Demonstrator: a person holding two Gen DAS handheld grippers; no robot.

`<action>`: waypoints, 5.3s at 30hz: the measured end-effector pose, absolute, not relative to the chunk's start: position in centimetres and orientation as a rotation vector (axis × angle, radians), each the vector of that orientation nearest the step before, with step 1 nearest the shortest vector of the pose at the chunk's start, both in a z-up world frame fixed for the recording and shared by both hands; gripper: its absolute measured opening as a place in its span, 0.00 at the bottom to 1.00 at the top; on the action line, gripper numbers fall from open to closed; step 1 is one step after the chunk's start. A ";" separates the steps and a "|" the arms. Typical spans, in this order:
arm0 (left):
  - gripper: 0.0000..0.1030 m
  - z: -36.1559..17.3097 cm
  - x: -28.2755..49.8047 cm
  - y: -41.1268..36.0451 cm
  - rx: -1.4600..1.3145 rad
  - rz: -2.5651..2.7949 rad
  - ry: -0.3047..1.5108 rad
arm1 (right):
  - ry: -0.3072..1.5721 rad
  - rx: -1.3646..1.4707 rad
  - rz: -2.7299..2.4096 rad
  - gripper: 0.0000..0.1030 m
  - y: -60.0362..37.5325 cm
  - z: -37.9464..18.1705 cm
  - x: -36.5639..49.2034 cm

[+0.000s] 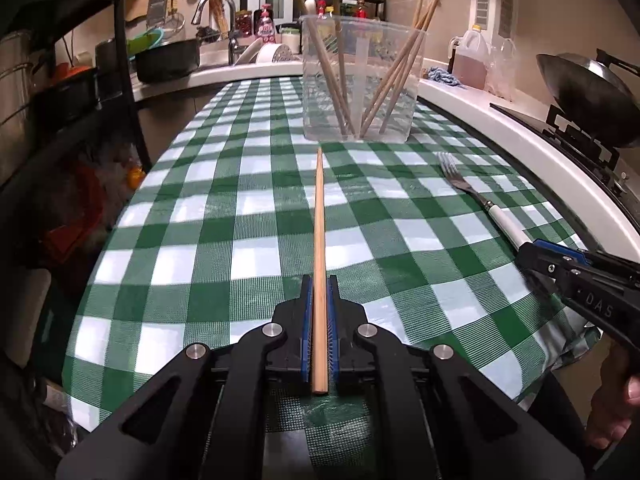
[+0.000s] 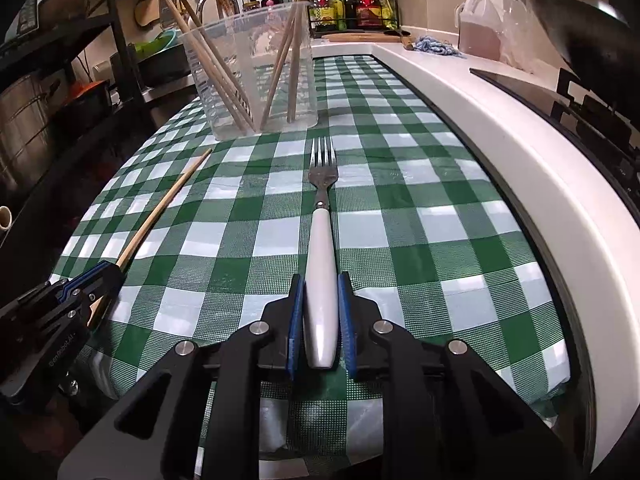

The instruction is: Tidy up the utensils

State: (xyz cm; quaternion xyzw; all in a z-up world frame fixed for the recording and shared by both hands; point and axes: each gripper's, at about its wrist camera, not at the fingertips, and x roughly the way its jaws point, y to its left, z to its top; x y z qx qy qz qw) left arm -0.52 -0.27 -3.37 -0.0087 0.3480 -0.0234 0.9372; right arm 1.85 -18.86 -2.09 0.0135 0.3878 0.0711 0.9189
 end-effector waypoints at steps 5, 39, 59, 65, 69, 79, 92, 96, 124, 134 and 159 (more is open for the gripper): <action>0.07 -2.3 -1.3 -0.5 0.004 -0.055 0.676 | 0.765 0.023 0.146 0.17 -19.0 -0.5 1.1; 0.06 6.2 -2.9 1.6 -0.045 -0.083 0.487 | 0.578 -0.025 0.158 0.17 -19.3 8.0 -0.4; 0.06 15.3 4.7 5.0 -0.129 -0.191 0.580 | 0.552 -0.010 0.250 0.16 -18.3 14.6 5.2; 0.06 19.0 7.0 6.4 -0.153 -0.213 0.593 | 0.538 -0.012 0.296 0.16 -17.7 17.6 7.1; 0.06 22.2 8.8 7.2 -0.165 -0.228 0.578 | 0.531 0.015 0.337 0.16 -17.6 20.1 8.8; 0.06 29.3 15.2 7.6 -0.171 -0.254 0.496 | 0.401 0.015 0.367 0.16 -15.7 28.2 15.2; 0.06 21.1 22.6 3.9 -0.132 -0.300 0.656 | 0.498 -0.036 0.354 0.15 -12.7 22.0 22.8; 0.06 18.6 23.6 3.3 -0.119 -0.312 0.708 | 0.555 -0.053 0.357 0.15 -12.2 19.3 24.0; 0.40 21.2 11.2 4.3 -0.129 -0.176 0.482 | 0.421 -0.074 0.247 0.64 -15.7 22.5 11.9; 0.81 12.1 5.1 3.0 -0.113 -0.057 0.438 | 0.412 -0.058 0.130 0.94 -18.6 15.7 6.7; 0.93 5.3 7.1 0.9 -0.093 0.044 0.523 | 0.499 -0.031 0.101 0.95 -19.5 6.9 8.9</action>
